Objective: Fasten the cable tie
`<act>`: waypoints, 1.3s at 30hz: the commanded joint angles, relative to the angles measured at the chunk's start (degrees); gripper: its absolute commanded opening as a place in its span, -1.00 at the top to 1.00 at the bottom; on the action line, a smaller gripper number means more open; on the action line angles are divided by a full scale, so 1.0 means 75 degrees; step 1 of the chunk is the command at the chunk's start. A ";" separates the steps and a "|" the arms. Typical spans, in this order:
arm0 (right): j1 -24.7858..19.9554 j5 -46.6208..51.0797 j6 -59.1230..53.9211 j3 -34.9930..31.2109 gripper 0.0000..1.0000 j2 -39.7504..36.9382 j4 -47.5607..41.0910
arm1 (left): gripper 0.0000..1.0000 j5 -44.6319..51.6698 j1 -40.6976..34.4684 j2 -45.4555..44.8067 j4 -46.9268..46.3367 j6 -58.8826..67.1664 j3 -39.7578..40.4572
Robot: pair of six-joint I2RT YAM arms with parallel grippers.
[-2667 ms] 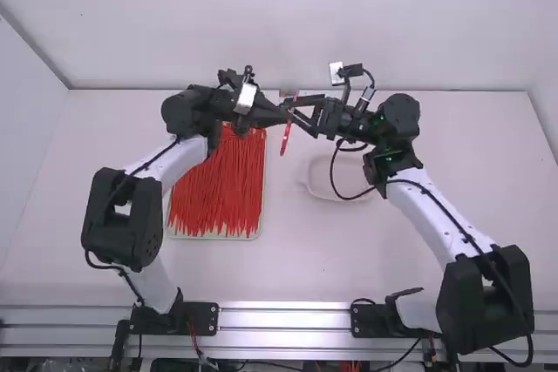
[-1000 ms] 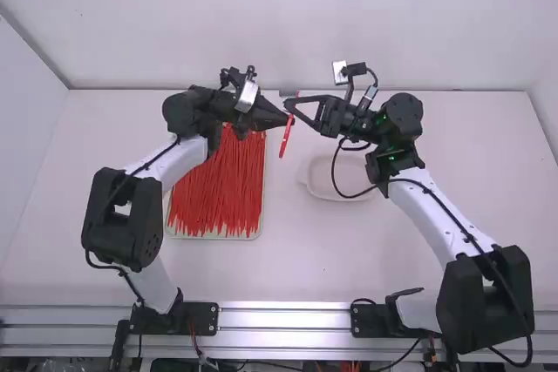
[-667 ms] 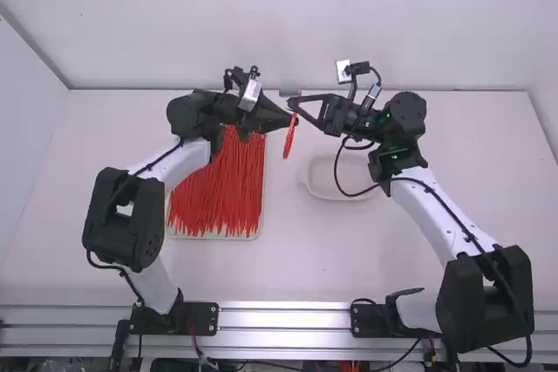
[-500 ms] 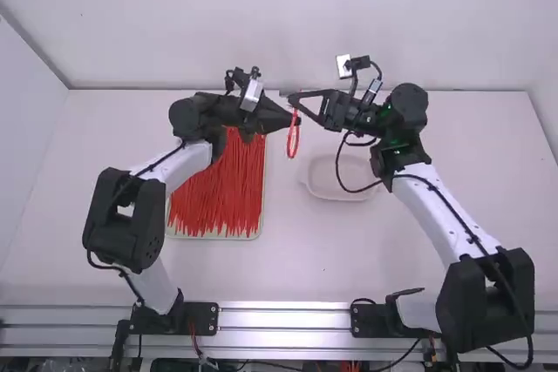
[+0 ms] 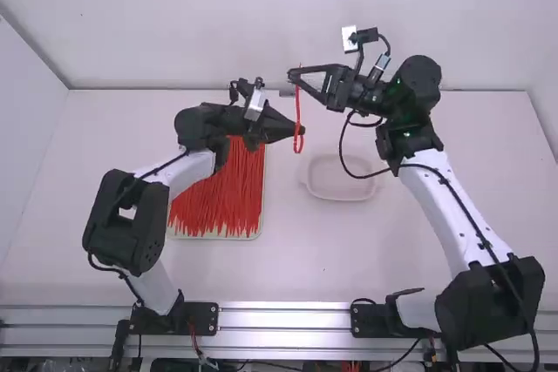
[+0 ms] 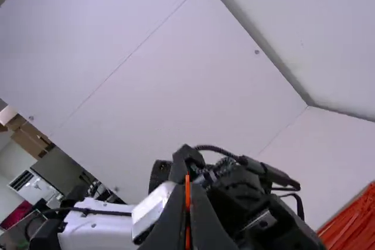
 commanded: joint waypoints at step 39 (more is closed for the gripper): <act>-0.0090 0.0131 -0.3328 0.1011 -0.80 -0.0105 -0.5240 | 0.96 0.0510 0.1081 -0.0041 0.0015 -0.0233 0.0157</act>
